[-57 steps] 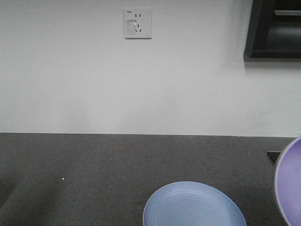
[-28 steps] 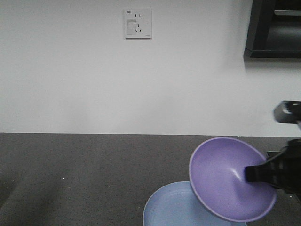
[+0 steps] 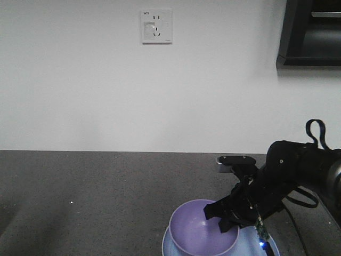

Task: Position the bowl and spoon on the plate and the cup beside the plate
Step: 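Lower the lavender bowl onto the plate and open right gripper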

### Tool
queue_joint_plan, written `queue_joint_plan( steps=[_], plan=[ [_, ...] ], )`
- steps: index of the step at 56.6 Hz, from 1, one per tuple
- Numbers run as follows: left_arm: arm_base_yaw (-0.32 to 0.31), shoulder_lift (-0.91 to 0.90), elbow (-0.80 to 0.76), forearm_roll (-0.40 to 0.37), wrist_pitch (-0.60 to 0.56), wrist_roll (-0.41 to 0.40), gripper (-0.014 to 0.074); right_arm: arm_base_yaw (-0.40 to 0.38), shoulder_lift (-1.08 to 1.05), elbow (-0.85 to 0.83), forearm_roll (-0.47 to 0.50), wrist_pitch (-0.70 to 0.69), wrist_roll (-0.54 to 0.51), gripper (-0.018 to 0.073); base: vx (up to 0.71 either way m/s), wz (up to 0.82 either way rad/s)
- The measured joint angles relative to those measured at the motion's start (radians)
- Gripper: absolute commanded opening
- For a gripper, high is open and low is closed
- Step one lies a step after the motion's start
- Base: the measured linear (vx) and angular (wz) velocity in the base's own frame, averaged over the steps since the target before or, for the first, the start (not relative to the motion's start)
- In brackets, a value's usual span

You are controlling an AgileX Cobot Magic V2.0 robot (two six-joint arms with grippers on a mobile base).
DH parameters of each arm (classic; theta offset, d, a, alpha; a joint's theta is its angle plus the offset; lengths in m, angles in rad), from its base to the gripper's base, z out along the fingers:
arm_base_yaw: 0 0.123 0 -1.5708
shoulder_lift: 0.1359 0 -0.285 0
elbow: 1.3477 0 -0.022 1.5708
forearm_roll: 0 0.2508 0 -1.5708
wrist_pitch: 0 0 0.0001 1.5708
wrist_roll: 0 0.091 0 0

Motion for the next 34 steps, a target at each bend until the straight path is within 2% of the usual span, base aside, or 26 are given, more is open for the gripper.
queue_joint_plan(
  steps=[15, 25, 34],
  plan=[
    [0.0, 0.0, 0.0, 0.0, 0.022, 0.0, -0.0006, 0.004, 0.013, -0.001, 0.0, -0.024, 0.0, 0.0018, 0.0, 0.0],
    [0.0, 0.0, 0.0, 0.0, 0.024, 0.0, -0.0006, 0.004, 0.013, -0.001, 0.0, -0.022, 0.0, 0.0132, 0.0, 0.0],
    [0.0, 0.0, 0.0, 0.0, 0.024, 0.0, -0.0006, 0.004, 0.013, -0.001, 0.0, -0.01, -0.001, 0.0298, 0.0, 0.0]
  ],
)
